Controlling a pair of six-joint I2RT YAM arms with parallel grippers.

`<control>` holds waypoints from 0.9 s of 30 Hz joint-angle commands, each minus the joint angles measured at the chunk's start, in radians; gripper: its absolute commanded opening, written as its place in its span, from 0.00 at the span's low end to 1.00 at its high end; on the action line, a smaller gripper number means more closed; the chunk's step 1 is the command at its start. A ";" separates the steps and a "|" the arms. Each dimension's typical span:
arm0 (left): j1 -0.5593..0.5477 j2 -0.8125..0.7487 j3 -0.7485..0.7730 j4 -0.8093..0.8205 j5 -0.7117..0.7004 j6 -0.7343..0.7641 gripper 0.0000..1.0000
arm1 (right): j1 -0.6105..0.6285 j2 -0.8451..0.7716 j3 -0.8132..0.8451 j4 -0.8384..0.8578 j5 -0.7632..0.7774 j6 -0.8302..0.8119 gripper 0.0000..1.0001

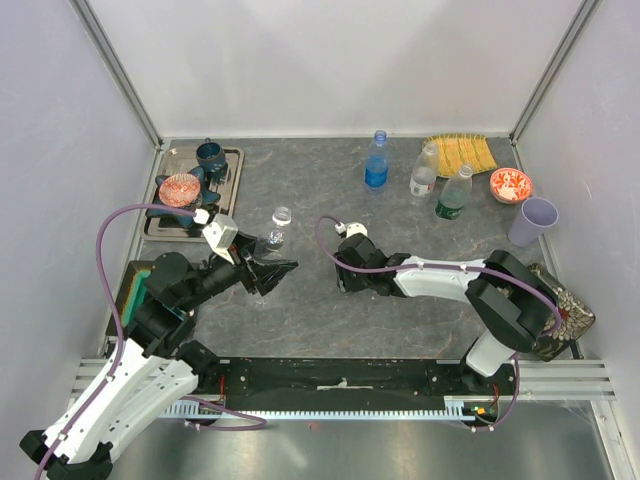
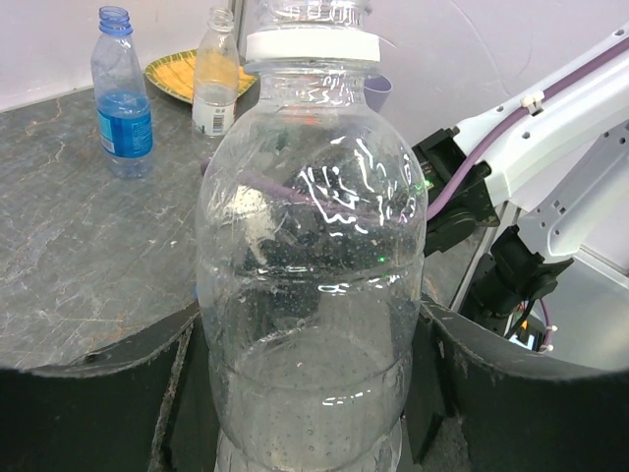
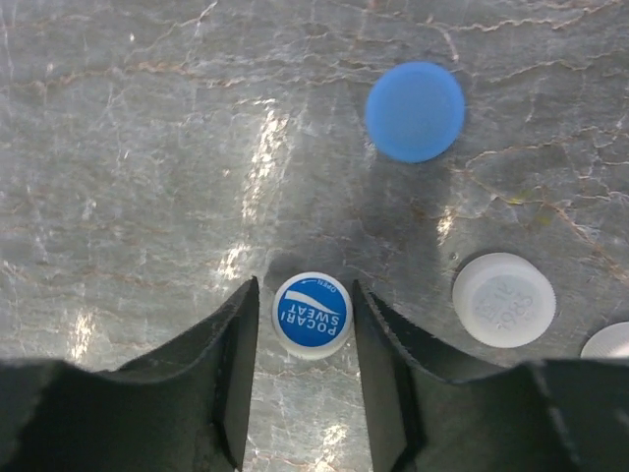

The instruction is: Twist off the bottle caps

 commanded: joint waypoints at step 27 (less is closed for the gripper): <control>-0.016 0.339 0.204 0.034 0.440 0.071 0.45 | 0.020 -0.560 0.579 -0.252 -0.089 0.001 0.93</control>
